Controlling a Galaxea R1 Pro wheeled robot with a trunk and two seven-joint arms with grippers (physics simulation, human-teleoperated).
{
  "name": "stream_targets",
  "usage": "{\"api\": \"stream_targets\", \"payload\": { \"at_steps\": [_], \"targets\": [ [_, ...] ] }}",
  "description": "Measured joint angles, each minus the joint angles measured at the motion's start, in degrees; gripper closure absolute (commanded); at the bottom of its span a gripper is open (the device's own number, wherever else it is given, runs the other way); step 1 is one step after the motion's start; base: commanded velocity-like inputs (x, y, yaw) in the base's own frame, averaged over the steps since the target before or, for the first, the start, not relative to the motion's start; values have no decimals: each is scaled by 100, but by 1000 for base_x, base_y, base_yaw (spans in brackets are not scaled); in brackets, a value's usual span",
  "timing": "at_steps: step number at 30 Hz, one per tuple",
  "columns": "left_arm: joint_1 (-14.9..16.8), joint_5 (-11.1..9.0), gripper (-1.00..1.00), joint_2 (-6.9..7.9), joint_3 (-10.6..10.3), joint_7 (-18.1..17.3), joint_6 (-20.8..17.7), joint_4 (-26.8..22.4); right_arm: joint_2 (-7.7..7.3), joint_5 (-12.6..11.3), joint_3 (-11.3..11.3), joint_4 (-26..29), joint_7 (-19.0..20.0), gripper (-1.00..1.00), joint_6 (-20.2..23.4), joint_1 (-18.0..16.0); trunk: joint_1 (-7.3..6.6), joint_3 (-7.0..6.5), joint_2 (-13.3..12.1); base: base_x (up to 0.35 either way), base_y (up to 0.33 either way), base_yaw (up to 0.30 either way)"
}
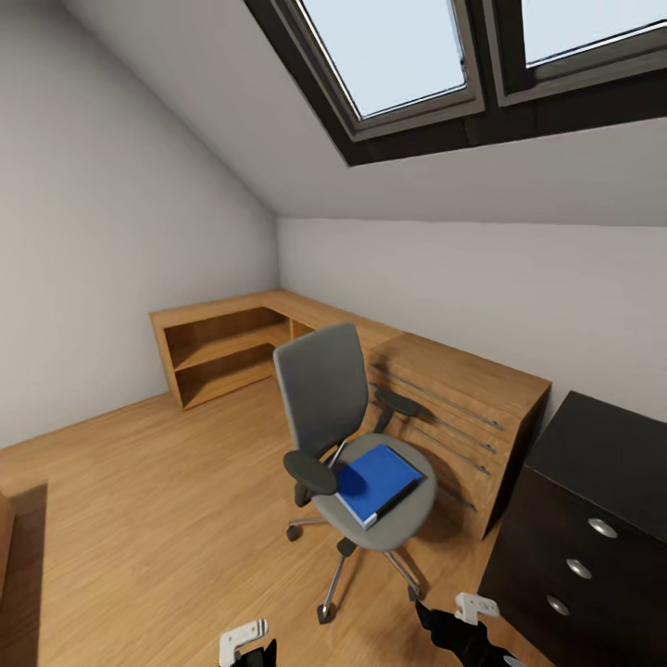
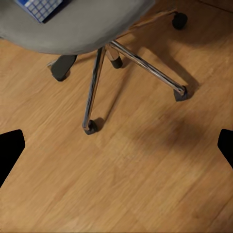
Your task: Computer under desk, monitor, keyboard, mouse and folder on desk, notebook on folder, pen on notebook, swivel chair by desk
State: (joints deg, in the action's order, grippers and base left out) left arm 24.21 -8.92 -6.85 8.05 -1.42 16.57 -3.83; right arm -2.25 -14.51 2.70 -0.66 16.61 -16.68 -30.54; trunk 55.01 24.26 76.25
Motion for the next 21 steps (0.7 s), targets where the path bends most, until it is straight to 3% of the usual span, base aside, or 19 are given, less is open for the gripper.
{"api": "stream_targets", "payload": {
  "at_steps": [2, 3, 4, 12, 21],
  "targets": [
    [0, 1, -100, 1, -3, 2, -64, -65, 3, -1, -2, 0, 0, -100, 0, 0, -44, -36, -80, 0, 0, 0],
    [5, 5, -100, 1, 1, 3, -106, -628, 4, 0, -2, -1, 0, -100, 0, 2, -66, -54, -120, 0, 0, 0],
    [2, 23, -100, 1, 12, 4, -148, -754, 4, 0, -3, 0, 0, -100, 0, 1, -88, -72, -160, 0, 0, 0],
    [1, 6, -100, -17, 0, 11, -659, -1163, 7, 1, -4, 0, 0, -100, 0, 4, -264, -216, -481, 0, 0, 0],
    [1, 32, -100, -21, 14, 219, -848, -1581, 7, 2, -2, -2, 0, -100, 0, 8, -461, -377, -843, 0, 0, 0]
  ]
}}
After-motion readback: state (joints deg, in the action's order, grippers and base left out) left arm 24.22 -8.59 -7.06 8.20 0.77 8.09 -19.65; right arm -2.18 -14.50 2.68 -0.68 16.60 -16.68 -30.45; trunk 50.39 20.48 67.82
